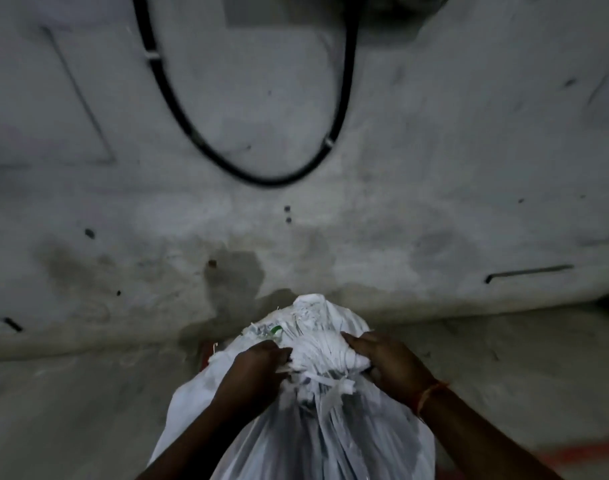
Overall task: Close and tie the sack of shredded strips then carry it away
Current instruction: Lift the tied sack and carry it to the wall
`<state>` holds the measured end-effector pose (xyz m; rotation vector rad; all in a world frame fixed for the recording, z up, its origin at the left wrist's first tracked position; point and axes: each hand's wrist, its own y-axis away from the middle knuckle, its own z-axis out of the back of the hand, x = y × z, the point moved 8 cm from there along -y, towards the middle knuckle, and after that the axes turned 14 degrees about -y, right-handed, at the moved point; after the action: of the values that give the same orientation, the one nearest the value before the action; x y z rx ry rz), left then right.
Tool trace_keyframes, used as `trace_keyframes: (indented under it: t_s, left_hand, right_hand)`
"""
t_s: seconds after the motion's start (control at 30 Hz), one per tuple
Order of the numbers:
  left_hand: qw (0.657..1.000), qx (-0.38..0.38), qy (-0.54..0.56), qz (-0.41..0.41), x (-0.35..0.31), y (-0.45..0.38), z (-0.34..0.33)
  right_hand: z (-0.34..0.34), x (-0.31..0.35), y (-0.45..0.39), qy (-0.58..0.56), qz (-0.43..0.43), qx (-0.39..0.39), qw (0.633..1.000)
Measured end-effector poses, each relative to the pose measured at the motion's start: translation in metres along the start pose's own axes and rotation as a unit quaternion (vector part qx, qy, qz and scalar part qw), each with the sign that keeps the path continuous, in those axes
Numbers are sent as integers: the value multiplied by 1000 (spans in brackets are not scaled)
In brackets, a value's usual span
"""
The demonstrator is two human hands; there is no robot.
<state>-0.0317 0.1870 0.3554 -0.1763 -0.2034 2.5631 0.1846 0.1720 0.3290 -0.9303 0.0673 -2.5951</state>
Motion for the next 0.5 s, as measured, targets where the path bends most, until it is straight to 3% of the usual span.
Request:
trace_keyframes:
  t_s: [0.17, 0.3, 0.5]
  left_hand:
    - [1000, -25, 6, -5, -45, -50, 134]
    - [996, -65, -41, -53, -94, -93, 209]
    - [987, -110, -72, -88, -180, -152, 254]
  right_hand:
    - [147, 69, -7, 44, 51, -54, 996]
    - [244, 87, -5, 76, 36, -73, 994]
    - [354, 68, 27, 78, 41, -109, 990]
